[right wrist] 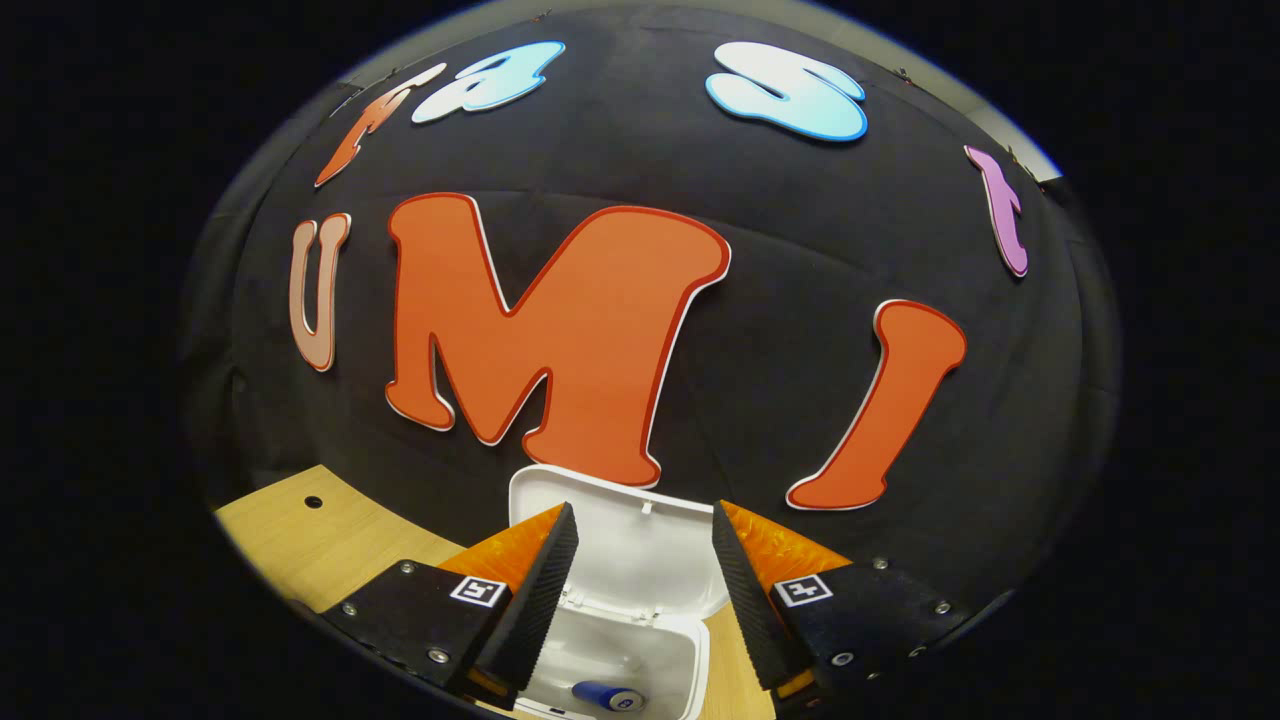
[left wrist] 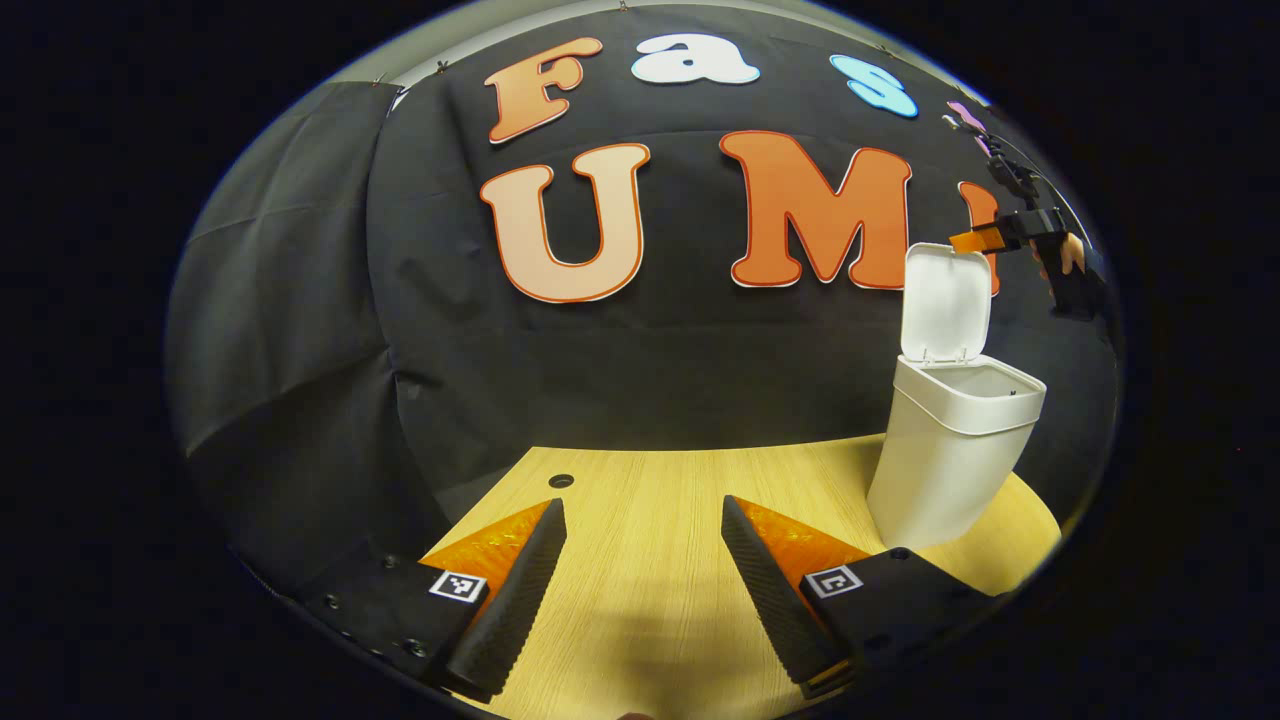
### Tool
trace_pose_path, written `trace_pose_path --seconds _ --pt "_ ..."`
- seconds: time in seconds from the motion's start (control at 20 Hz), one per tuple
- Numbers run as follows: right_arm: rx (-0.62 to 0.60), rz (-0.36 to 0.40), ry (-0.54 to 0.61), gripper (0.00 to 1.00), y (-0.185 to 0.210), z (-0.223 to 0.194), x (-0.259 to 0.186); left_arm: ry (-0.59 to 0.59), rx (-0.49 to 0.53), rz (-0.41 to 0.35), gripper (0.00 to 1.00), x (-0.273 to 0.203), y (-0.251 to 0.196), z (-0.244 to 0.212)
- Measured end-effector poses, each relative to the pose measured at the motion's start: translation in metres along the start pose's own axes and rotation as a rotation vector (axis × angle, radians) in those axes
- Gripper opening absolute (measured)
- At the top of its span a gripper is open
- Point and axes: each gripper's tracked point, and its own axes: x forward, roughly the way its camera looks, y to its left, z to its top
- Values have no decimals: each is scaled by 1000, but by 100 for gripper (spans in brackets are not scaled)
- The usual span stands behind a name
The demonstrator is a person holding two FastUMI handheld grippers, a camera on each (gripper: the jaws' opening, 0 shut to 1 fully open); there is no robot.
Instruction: Press the lid of the desktop garbage bin to open it, pick up the crumpled paper on the desktop and throw it into the bin, then pick up the pop can on the desktop and drop it into the bin, and finally close the garbage bin lid.
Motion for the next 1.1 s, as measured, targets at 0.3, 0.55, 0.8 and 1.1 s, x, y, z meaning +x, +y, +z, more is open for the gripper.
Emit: trace_pose_path --seconds 0.3,0.55,0.8,1.1 --pt "3 -25 -13 82 -12 18 26 11 -16 22 99 0 8 -4" --pt "41 -21 11 82 -10 10 42 15 -17 44 99 -1 15 -5" --pt "59 -9 27 81 -6 5 35 17 -14 39 100 -2 11 -4" --pt "58 21 35 79 4 -5 3 11 -3 9 99 -4 -2 -1"
